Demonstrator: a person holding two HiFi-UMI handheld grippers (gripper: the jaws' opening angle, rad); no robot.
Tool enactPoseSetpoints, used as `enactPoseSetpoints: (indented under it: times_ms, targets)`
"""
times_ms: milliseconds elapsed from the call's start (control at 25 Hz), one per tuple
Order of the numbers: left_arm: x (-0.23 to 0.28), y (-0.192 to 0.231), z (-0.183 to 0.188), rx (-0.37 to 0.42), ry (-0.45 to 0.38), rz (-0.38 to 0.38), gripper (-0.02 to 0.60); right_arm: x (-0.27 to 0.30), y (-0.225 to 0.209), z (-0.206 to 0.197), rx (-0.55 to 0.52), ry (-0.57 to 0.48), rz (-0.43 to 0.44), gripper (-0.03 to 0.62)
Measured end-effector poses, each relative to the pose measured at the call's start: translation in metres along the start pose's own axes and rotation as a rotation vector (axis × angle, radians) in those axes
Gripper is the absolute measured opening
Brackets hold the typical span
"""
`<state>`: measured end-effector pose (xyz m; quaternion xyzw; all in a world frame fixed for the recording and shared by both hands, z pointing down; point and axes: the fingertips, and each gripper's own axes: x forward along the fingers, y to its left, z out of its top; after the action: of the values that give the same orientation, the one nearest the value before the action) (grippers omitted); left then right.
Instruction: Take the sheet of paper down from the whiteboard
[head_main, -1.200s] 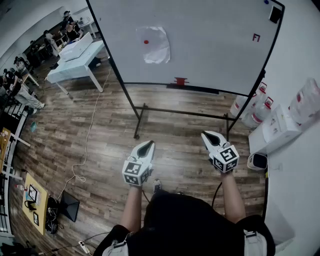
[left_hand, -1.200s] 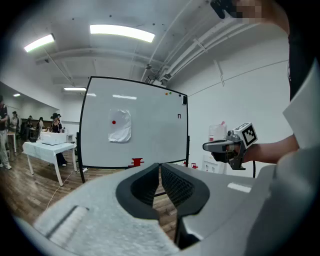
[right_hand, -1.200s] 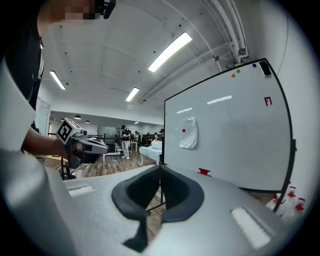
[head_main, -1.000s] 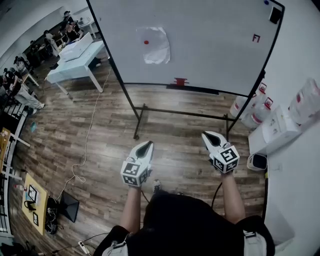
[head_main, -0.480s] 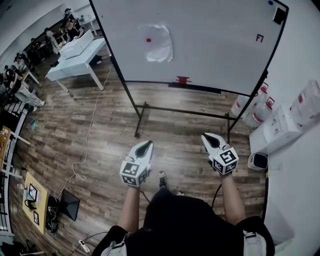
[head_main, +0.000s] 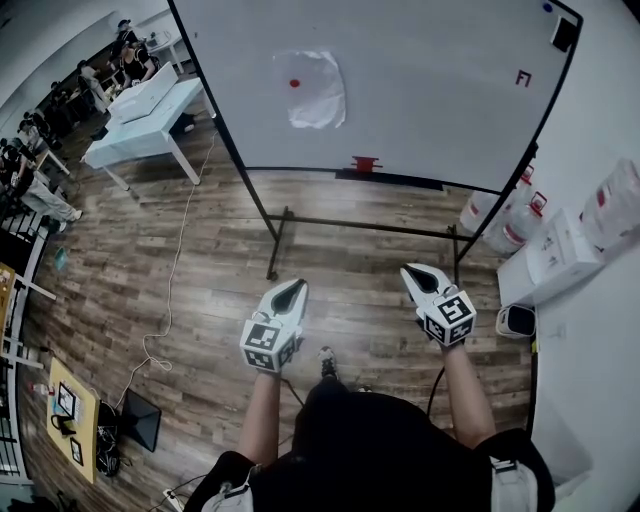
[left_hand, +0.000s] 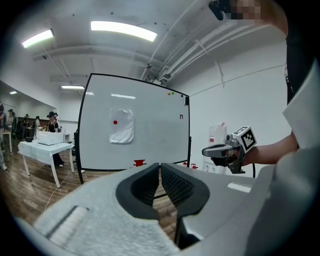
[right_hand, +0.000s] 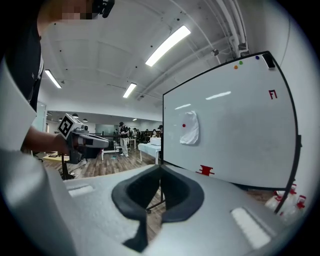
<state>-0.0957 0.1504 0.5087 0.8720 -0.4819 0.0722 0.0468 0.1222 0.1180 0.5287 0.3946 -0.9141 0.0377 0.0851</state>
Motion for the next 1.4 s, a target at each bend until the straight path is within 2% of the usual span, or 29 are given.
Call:
enactPoseSetpoints:
  times_ms: [360, 720, 1000, 1400]
  targets:
    - [0.038, 0.059, 0.009, -0.008, -0.001, -0.02, 0.026, 0.065, -0.02, 0.007, 0.015, 0.026, -0.023, 0.005]
    - [0.072, 0.141, 0.014, -0.037, -0.018, 0.003, 0.026, 0.149, -0.04, 0.026, 0.019, 0.015, -0.032, 0.005]
    - [0.098, 0.196, 0.015, -0.03, -0.017, -0.01, 0.026, 0.204, -0.045, 0.034, -0.014, 0.032, -0.027, 0.005]
    - [0.124, 0.24, 0.017, -0.03, -0.033, -0.038, 0.025, 0.251, -0.056, 0.04, -0.016, 0.032, -0.058, 0.005]
